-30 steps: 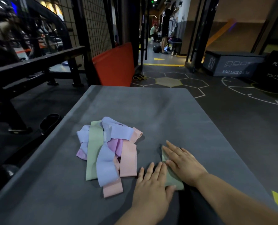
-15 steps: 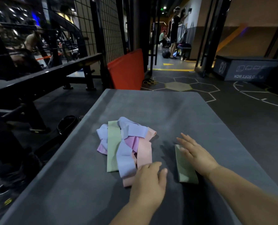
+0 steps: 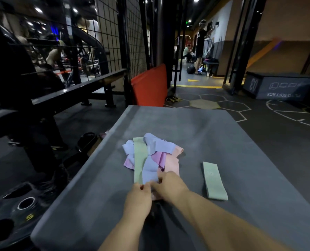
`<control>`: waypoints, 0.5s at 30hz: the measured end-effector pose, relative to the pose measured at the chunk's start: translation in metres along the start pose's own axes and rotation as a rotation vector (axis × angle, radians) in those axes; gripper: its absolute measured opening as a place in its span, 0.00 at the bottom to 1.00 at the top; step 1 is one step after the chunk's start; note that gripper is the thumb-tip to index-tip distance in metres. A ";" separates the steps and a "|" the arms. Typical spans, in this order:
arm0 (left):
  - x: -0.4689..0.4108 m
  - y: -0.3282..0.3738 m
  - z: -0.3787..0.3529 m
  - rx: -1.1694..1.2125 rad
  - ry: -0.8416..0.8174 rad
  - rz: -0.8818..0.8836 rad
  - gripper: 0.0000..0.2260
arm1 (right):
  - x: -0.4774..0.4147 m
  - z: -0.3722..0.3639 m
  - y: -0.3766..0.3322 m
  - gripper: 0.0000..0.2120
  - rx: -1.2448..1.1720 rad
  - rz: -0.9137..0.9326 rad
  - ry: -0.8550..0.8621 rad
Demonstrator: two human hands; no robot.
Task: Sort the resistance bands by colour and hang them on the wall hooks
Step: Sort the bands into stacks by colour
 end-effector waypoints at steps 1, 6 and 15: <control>0.001 -0.005 -0.004 0.097 -0.053 0.043 0.12 | 0.001 0.001 0.000 0.12 -0.063 -0.009 0.044; 0.014 -0.014 -0.014 0.392 -0.238 0.204 0.20 | 0.015 0.019 -0.017 0.18 -0.068 0.076 0.239; 0.025 -0.005 -0.018 0.717 -0.339 0.277 0.17 | 0.049 0.011 -0.003 0.22 -0.445 0.074 0.211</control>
Point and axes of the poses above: each hand's wrist, its own x-axis away from the middle knuckle, its own z-axis out of the back of the hand, y = z × x, the point moved 10 cm from there along -x, towards the middle knuckle, and after that the axes turned 6 degrees about z, right-handed, at the moved point
